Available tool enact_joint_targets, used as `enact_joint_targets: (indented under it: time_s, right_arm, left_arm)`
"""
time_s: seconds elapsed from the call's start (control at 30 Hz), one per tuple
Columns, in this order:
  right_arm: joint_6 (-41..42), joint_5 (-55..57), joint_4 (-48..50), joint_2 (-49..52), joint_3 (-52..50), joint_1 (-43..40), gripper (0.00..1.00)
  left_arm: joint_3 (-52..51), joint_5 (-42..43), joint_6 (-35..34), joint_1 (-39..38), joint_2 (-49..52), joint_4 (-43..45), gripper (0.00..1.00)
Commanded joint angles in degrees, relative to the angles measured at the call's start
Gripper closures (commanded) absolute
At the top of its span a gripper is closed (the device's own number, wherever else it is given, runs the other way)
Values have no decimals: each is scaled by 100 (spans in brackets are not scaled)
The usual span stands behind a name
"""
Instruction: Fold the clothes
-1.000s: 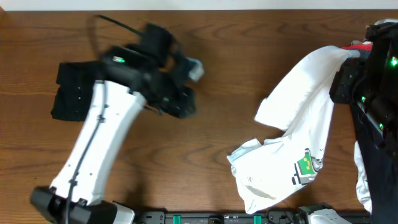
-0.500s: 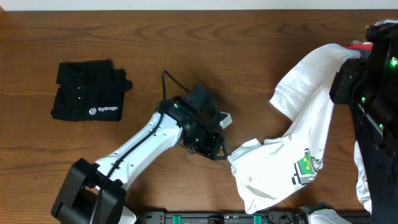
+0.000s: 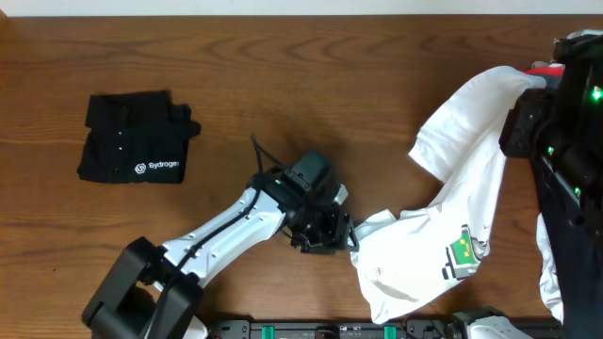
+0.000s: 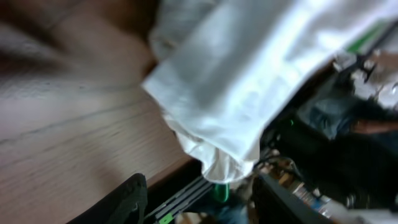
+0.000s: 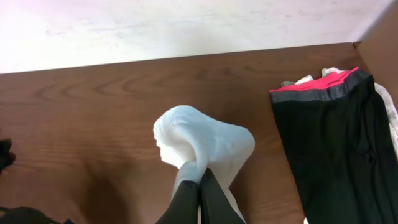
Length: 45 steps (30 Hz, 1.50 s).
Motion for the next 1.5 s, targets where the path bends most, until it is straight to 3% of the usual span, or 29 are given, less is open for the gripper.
enact_joint_targets:
  time_s: [0.0, 0.2, 0.4, 0.67, 0.77, 0.87, 1.0, 1.13, 1.33, 1.47]
  right_arm:
    - [-74, 83, 13, -37, 70, 0, 99]
    - [-74, 83, 7, -37, 70, 0, 99]
    - [-74, 83, -2, -39, 70, 0, 99]
    - [-72, 83, 0, -39, 70, 0, 99]
    - [-74, 85, 0, -50, 70, 0, 99]
    - [-74, 85, 0, -76, 70, 0, 99]
    - [-74, 87, 13, -116, 70, 0, 99]
    - [-74, 90, 20, -125, 70, 0, 98]
    - [-74, 111, 17, -125, 70, 0, 99]
    - [-72, 387, -37, -125, 70, 0, 99]
  left_arm:
    - [-22, -160, -793, 17, 275, 249, 43]
    - [-22, -144, -1480, 17, 636, 804, 43]
    - [-22, -74, -1615, 17, 765, 813, 44]
    - [-22, -190, -1460, 33, 765, 1193, 77]
    - [-22, -179, -1462, 35, 765, 1224, 79]
    - [-22, -79, -1515, 26, 765, 1001, 68]
    - [-22, -350, -1528, 28, 765, 992, 69]
    - [-22, -376, -1528, 28, 765, 1032, 93]
    - [-13, -127, -1353, 87, 704, 1027, 94]
    - [94, -116, -870, 627, 352, 844, 94]
